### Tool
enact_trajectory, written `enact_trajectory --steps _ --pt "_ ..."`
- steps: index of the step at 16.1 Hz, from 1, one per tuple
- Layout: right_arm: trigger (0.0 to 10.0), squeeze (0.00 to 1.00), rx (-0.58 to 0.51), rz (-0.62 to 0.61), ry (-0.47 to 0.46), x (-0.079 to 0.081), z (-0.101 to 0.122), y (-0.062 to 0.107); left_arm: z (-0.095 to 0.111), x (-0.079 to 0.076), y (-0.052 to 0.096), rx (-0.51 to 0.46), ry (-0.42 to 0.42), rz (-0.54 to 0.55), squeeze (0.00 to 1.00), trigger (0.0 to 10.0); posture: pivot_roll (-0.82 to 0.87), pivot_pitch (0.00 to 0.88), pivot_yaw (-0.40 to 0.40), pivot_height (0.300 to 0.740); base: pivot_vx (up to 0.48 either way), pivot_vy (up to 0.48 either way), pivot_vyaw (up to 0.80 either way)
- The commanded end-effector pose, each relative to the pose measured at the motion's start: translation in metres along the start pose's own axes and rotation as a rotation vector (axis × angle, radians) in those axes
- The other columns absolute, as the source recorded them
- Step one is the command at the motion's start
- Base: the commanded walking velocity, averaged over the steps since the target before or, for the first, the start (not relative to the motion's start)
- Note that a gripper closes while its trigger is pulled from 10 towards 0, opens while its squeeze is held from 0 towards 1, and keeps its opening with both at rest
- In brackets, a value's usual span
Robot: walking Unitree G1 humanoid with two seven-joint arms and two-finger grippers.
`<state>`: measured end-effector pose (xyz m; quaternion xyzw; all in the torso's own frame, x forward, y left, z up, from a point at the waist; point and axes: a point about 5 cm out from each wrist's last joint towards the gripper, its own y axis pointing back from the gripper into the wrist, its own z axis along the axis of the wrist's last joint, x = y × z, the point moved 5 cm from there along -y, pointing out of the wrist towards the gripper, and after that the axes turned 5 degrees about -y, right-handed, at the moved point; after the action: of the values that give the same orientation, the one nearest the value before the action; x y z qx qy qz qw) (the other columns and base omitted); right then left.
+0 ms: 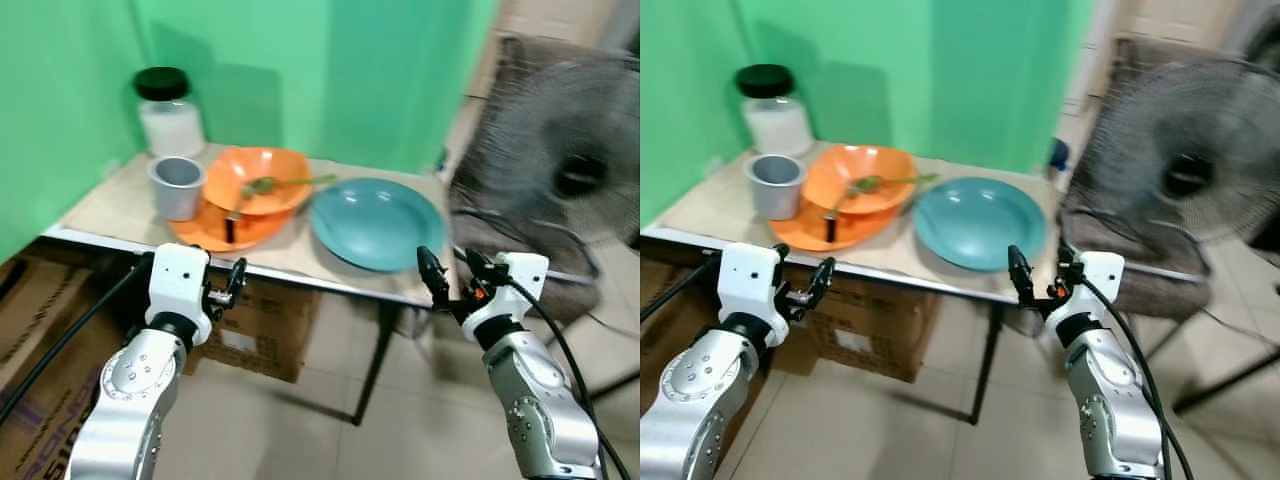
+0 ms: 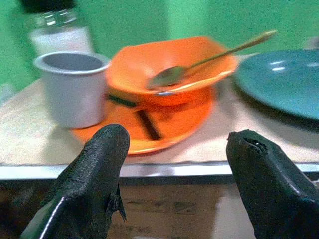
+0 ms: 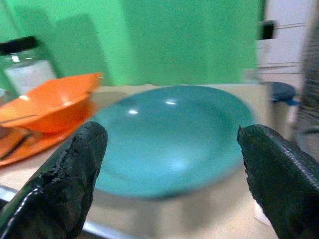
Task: Setting the table
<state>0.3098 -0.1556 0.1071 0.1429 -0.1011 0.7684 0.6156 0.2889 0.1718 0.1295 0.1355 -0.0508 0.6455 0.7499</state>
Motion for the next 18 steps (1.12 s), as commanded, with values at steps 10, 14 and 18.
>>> enact_trajectory --steps 10,14,18 --pt "10.0 0.50 0.034 0.015 -0.109 -0.006 0.006 0.001 0.011 -0.022 -0.008 -0.058 0.029 -0.147 0.46 10.0 -0.01 0.000 -0.043 0.740 0.192 0.000 0.00" --pt "10.0 1.00 0.089 -0.054 -0.164 -0.031 0.014 -0.030 0.021 -0.043 -0.015 -0.099 0.001 -0.303 1.00 10.0 -0.05 0.000 -0.042 0.740 0.000 0.000 0.00" --pt "10.0 1.00 0.154 -0.126 -0.155 -0.055 0.017 -0.053 0.033 -0.071 -0.024 -0.143 -0.006 -0.485 1.00 10.0 -0.08 0.000 -0.054 0.740 0.000 0.000 0.00"
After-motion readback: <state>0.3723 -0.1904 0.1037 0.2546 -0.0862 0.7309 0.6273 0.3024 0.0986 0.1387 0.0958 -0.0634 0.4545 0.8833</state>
